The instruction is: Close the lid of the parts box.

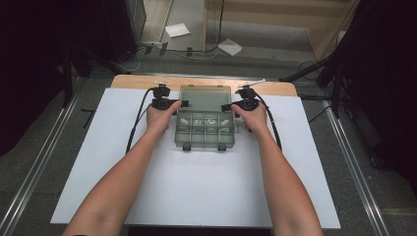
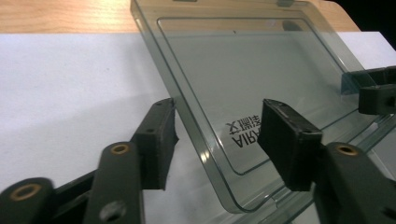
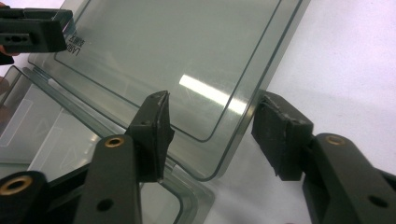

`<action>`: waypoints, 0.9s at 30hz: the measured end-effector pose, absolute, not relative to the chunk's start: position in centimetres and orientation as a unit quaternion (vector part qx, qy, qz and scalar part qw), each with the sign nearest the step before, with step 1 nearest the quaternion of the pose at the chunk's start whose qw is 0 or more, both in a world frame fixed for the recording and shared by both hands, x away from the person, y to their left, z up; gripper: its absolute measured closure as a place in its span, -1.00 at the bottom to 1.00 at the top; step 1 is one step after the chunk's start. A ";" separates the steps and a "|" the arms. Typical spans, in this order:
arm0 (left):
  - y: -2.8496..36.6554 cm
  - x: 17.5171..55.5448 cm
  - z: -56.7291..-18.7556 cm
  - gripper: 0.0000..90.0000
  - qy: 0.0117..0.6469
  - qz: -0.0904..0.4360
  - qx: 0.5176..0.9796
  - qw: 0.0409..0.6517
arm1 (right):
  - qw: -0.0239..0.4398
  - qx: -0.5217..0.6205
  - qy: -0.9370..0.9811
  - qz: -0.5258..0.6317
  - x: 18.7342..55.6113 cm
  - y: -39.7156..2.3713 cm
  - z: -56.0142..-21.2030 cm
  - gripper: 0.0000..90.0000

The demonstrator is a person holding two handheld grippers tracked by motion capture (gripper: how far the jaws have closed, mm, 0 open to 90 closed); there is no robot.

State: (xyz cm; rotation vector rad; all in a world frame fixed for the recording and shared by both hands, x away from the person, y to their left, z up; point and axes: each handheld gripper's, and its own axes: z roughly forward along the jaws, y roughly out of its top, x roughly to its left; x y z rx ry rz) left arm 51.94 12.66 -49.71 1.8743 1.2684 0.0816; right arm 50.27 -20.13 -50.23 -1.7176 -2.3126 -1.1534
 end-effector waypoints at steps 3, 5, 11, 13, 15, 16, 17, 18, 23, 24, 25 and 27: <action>12.8 51.9 -49.3 0.18 0.511 0.042 0.744 0.429 | 0.020 -0.549 -0.744 -0.381 50.1 -20.3 -50.2 0.17; 13.0 51.9 -49.2 0.28 0.512 0.045 0.744 0.427 | 0.013 -0.547 -0.744 -0.383 50.0 -20.3 -50.2 0.19; 13.4 51.9 -49.2 0.44 0.513 0.036 0.737 0.438 | 0.005 -0.545 -0.745 -0.385 49.7 -20.3 -50.0 0.25; 13.5 51.9 -49.1 0.47 0.513 0.035 0.735 0.442 | -0.001 -0.542 -0.746 -0.388 49.6 -20.3 -50.0 0.28; 13.7 52.0 -49.2 0.47 0.510 0.011 0.728 0.458 | -0.009 -0.537 -0.748 -0.389 49.4 -20.4 -49.9 0.32; 13.8 52.0 -49.2 0.47 0.511 0.005 0.725 0.461 | -0.010 -0.534 -0.749 -0.392 49.3 -20.5 -49.8 0.36; 13.8 52.0 -49.1 0.47 0.509 0.008 0.726 0.461 | -0.016 -0.532 -0.749 -0.395 49.3 -20.6 -49.7 0.41; 13.7 51.9 -49.0 0.48 0.509 0.009 0.725 0.464 | -0.015 -0.530 -0.750 -0.395 49.2 -20.7 -49.6 0.43; 13.7 51.7 -48.6 0.51 0.501 0.018 0.729 0.465 | -0.025 -0.527 -0.752 -0.396 49.0 -20.8 -49.2 0.52; 13.8 51.7 -48.5 0.53 0.498 0.017 0.730 0.467 | -0.027 -0.528 -0.751 -0.395 48.9 -20.8 -49.2 0.54; 13.8 51.6 -48.3 0.56 0.498 0.018 0.728 0.470 | -0.028 -0.526 -0.751 -0.398 48.8 -20.9 -49.2 0.56; 14.1 51.4 -48.1 0.67 0.493 0.017 0.728 0.477 | -0.029 -0.528 -0.746 -0.404 48.6 -21.0 -49.1 0.62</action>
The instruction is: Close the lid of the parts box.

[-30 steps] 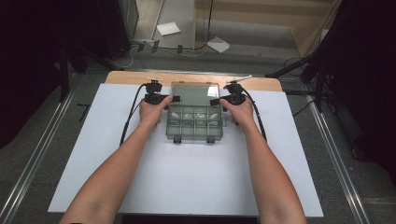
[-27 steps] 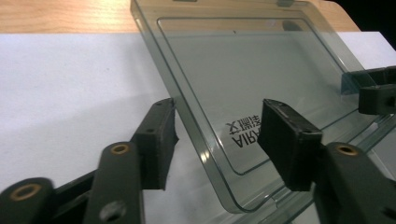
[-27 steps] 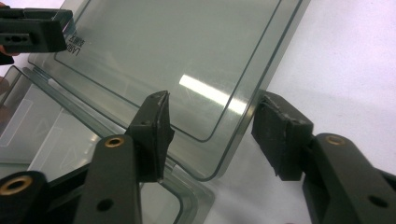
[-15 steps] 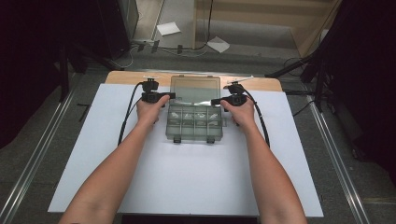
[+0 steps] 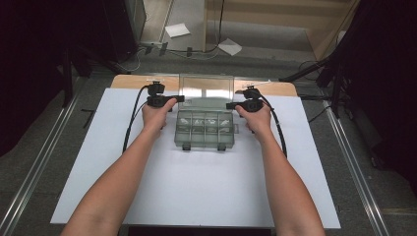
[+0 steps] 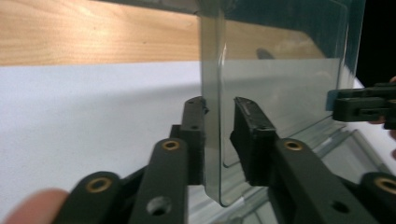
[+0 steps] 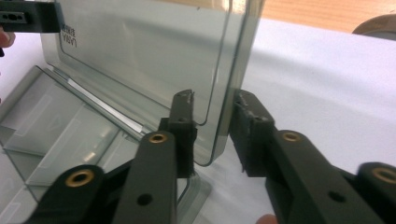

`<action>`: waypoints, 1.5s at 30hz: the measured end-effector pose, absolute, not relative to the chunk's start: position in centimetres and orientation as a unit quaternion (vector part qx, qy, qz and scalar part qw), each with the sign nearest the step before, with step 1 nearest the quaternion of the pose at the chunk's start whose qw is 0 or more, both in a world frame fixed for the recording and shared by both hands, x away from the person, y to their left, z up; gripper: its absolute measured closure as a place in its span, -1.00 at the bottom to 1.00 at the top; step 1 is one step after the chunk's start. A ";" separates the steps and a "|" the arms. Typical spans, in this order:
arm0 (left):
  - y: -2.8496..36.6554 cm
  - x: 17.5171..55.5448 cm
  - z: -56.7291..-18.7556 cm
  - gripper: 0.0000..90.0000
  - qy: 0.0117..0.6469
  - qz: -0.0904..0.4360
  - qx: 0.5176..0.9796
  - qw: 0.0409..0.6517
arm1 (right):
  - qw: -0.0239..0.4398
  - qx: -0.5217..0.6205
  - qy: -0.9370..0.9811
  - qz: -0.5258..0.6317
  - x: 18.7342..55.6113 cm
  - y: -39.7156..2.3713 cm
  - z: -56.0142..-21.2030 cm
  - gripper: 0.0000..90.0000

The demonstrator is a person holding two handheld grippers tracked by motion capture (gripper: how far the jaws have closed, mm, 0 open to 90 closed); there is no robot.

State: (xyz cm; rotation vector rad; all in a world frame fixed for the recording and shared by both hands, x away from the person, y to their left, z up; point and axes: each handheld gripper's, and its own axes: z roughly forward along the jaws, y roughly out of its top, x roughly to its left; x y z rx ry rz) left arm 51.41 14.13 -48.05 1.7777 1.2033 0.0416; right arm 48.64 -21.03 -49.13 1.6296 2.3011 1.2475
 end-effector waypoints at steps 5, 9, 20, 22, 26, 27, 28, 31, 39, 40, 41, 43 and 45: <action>14.1 50.8 -47.5 0.71 0.478 0.039 0.740 0.471 | 0.052 0.518 0.751 0.406 48.0 -21.1 -48.9 0.70; 14.6 50.5 -47.9 0.75 0.480 0.026 0.730 0.487 | 0.071 0.523 0.750 0.399 47.5 -21.0 -48.9 0.85; 14.7 50.1 -47.4 0.84 0.460 0.047 0.745 0.480 | 0.091 0.534 0.742 0.394 46.8 -20.6 -48.9 0.86; 14.7 50.0 -47.4 0.84 0.456 0.050 0.746 0.482 | 0.093 0.535 0.743 0.392 46.8 -20.5 -48.8 0.79; 14.7 50.0 -47.4 0.84 0.451 0.050 0.747 0.486 | 0.104 0.532 0.741 0.396 47.0 -20.4 -48.1 0.62; 14.7 50.0 -47.4 0.84 0.450 0.049 0.748 0.486 | 0.108 0.532 0.739 0.398 47.1 -20.3 -47.9 0.59; 14.7 50.0 -47.4 0.85 0.449 0.050 0.747 0.487 | 0.108 0.535 0.737 0.399 47.3 -20.3 -47.5 0.58; 14.7 50.0 -47.4 0.85 0.446 0.049 0.748 0.490 | 0.119 0.533 0.735 0.403 47.8 -20.4 -46.5 0.53; 14.6 49.9 -47.5 0.85 0.433 0.048 0.749 0.499 | 0.134 0.542 0.717 0.416 49.0 -20.7 -44.1 0.53; 14.5 49.9 -47.6 0.85 0.431 0.048 0.750 0.499 | 0.136 0.541 0.716 0.420 49.1 -20.8 -44.0 0.55; 14.5 49.9 -47.6 0.85 0.429 0.047 0.751 0.501 | 0.138 0.542 0.713 0.422 49.1 -20.8 -43.8 0.57; 14.5 49.9 -47.6 0.85 0.425 0.048 0.753 0.501 | 0.141 0.548 0.710 0.420 49.2 -20.8 -43.7 0.66; 14.5 49.9 -47.6 0.85 0.425 0.049 0.753 0.499 | 0.140 0.553 0.708 0.416 49.3 -20.9 -43.7 0.73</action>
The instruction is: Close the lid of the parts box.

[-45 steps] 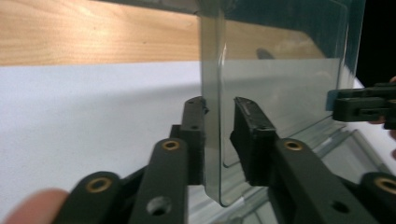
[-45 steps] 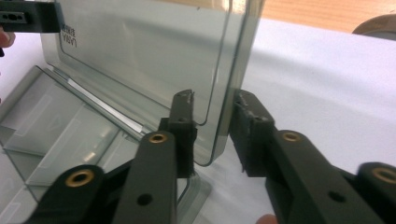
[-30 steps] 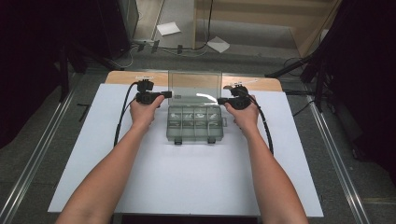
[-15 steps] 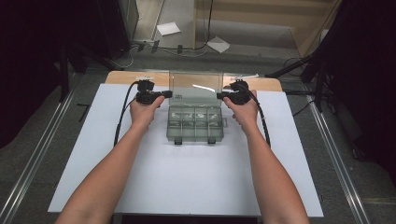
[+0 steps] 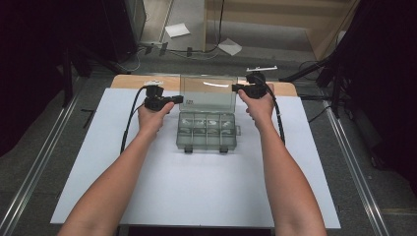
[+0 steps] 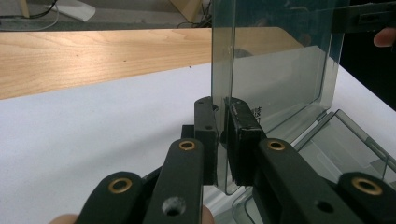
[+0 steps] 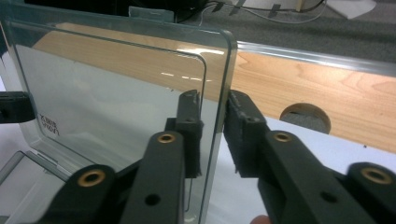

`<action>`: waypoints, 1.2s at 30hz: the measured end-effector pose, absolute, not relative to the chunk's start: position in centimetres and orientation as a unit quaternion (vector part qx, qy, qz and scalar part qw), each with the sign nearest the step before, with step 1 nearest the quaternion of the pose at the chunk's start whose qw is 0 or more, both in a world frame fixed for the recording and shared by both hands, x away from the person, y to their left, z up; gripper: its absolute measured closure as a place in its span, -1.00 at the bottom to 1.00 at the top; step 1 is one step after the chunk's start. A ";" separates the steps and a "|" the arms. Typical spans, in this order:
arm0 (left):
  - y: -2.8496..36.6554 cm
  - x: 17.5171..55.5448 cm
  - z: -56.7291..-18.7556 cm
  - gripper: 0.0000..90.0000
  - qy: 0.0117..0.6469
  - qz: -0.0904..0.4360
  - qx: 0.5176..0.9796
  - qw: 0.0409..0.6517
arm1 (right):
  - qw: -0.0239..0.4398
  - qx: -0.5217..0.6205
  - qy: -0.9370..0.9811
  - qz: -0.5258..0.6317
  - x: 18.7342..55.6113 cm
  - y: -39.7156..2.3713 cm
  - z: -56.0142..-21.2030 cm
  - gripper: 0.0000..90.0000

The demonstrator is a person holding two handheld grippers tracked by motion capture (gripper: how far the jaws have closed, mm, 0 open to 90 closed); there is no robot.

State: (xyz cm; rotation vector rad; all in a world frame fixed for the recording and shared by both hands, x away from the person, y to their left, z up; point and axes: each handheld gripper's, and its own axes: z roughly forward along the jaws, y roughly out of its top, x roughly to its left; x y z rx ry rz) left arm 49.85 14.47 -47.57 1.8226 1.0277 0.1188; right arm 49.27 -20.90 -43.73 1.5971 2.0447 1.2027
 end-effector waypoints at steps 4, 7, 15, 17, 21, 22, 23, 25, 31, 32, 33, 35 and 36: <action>14.5 49.9 -47.6 0.84 0.427 0.047 0.755 0.496 | 0.134 0.564 0.702 0.415 49.1 -21.1 -43.8 0.90; 14.5 49.9 -47.7 0.84 0.434 0.046 0.753 0.492 | 0.144 0.560 0.704 0.412 48.7 -20.9 -43.6 0.91; 16.3 50.0 -46.6 0.65 0.450 0.011 0.728 0.517 | 0.161 0.556 0.697 0.424 47.6 -20.8 -43.7 0.91; 16.8 50.0 -46.2 0.65 0.453 0.020 0.725 0.519 | 0.162 0.558 0.692 0.428 47.3 -20.7 -43.8 0.92; 17.2 50.2 -46.0 0.84 0.467 0.021 0.715 0.520 | 0.171 0.553 0.689 0.436 46.8 -20.7 -43.8 0.92; 17.3 50.2 -46.0 0.90 0.468 0.021 0.716 0.517 | 0.172 0.552 0.690 0.436 46.6 -20.7 -43.7 0.92; 17.2 50.3 -46.1 0.97 0.474 0.023 0.713 0.516 | 0.175 0.550 0.689 0.437 46.4 -20.7 -43.8 0.92; 17.1 50.5 -46.3 0.99 0.485 0.014 0.708 0.514 | 0.178 0.547 0.688 0.443 46.1 -20.8 -43.8 0.92; 16.3 50.9 -46.5 0.99 0.492 0.016 0.712 0.500 | 0.190 0.522 0.691 0.462 45.0 -21.1 -44.1 0.91; 16.2 51.0 -46.4 1.00 0.490 0.017 0.713 0.502 | 0.192 0.517 0.692 0.465 44.9 -21.1 -44.1 0.91; 16.0 51.0 -46.3 0.99 0.489 0.018 0.713 0.502 | 0.197 0.514 0.694 0.464 44.8 -21.1 -44.1 0.91; 15.9 51.2 -46.1 1.00 0.489 0.014 0.710 0.507 | 0.201 0.508 0.697 0.465 44.6 -21.1 -44.0 0.91; 15.8 51.3 -46.0 0.99 0.486 0.013 0.710 0.509 | 0.202 0.505 0.699 0.464 44.5 -21.1 -44.0 0.91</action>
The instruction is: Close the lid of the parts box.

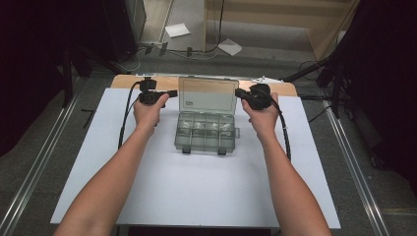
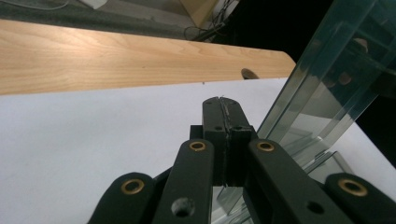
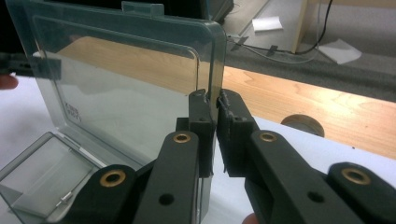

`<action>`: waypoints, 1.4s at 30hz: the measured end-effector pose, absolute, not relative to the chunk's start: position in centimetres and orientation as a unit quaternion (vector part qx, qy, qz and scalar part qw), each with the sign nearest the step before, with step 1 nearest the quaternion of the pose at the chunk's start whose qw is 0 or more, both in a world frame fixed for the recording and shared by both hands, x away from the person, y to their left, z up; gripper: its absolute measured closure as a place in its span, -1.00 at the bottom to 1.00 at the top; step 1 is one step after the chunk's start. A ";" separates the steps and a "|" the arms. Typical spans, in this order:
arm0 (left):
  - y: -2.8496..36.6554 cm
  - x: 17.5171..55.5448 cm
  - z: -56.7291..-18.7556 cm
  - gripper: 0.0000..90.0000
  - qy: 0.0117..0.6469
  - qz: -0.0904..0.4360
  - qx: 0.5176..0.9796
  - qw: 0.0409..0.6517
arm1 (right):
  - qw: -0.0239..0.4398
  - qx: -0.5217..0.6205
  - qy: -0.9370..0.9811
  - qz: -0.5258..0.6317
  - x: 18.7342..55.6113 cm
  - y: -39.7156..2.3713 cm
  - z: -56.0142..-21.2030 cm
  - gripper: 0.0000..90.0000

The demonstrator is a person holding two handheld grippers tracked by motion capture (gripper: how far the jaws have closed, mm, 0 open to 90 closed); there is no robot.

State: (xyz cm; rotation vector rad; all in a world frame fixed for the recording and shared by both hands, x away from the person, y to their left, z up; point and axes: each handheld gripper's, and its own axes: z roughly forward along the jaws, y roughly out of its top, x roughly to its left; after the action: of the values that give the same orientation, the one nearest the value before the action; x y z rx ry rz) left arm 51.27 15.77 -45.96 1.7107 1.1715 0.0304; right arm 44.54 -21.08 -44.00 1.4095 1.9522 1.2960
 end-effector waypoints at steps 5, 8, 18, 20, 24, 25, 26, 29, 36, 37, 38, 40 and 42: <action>15.4 51.6 -45.5 1.00 0.485 0.012 0.709 0.512 | 0.209 0.489 0.706 0.469 44.1 -21.1 -44.0 0.90; 15.0 51.7 -45.2 1.00 0.480 0.008 0.710 0.515 | 0.212 0.485 0.706 0.471 43.9 -21.1 -44.0 0.90; 14.5 51.4 -44.9 1.00 0.465 -0.001 0.716 0.521 | 0.209 0.471 0.716 0.470 43.5 -21.3 -43.8 0.84; 14.5 51.4 -44.8 1.00 0.464 0.002 0.719 0.517 | 0.210 0.468 0.722 0.465 43.4 -21.4 -43.7 0.68; 14.5 51.2 -44.6 1.00 0.457 0.007 0.724 0.517 | 0.202 0.456 0.730 0.467 42.8 -21.9 -43.8 0.56; 14.5 51.1 -44.6 1.00 0.458 0.007 0.723 0.518 | 0.200 0.455 0.731 0.468 42.6 -22.2 -43.8 0.51; 14.6 51.1 -44.5 1.00 0.459 0.008 0.722 0.517 | 0.199 0.453 0.732 0.468 42.5 -22.5 -43.9 0.48; 14.6 50.9 -44.4 1.00 0.459 0.011 0.722 0.517 | 0.191 0.450 0.734 0.471 42.2 -23.4 -44.2 0.42; 14.5 50.5 -44.1 1.00 0.454 0.015 0.723 0.520 | 0.168 0.476 0.739 0.447 42.5 -24.5 -44.9 0.79; 14.5 50.4 -44.1 1.00 0.454 0.016 0.724 0.519 | 0.163 0.476 0.736 0.453 42.5 -24.4 -44.8 0.90; 14.5 50.4 -44.0 1.00 0.453 0.016 0.724 0.519 | 0.169 0.480 0.734 0.450 42.6 -24.2 -44.7 0.97; 14.5 50.3 -44.0 1.00 0.453 0.015 0.726 0.518 | 0.179 0.497 0.727 0.439 42.7 -23.6 -44.2 1.00; 14.5 50.1 -44.0 1.00 0.451 0.015 0.724 0.522 | 0.183 0.505 0.718 0.444 42.8 -23.2 -43.7 1.00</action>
State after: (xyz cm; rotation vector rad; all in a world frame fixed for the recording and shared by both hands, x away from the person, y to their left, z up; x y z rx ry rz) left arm 50.10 14.50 -43.96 1.7347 1.0795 0.0371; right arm 42.83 -23.18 -43.75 1.4240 2.0251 1.2518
